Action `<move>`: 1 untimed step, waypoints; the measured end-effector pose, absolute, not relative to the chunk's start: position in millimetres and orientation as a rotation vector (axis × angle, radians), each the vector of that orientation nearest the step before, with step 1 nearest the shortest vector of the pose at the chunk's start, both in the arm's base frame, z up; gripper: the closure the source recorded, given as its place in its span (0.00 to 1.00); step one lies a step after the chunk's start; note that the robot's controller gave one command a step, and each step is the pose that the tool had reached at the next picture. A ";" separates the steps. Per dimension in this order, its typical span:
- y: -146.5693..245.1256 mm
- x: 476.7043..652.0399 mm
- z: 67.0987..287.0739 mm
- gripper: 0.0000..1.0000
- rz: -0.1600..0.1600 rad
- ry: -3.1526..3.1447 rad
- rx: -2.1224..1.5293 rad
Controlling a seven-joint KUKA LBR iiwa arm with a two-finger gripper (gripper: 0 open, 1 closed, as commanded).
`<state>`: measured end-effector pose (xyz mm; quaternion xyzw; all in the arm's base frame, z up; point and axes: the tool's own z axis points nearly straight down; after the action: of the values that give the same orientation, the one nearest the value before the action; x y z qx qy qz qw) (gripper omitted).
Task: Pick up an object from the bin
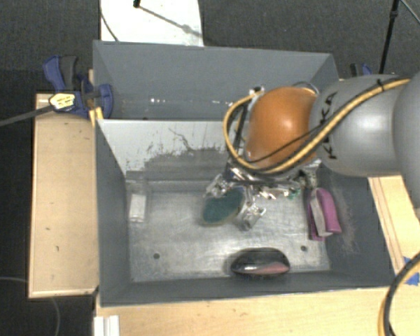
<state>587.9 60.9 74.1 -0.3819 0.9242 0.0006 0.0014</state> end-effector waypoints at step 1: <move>61.1 589.2 76.2 1.00 0.000 2.898 -1.195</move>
Offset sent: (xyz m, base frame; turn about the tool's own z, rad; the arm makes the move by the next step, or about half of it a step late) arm 0.0000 0.0000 0.0000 0.0000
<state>589.2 61.1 76.2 -0.3812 0.9245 0.0001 0.0035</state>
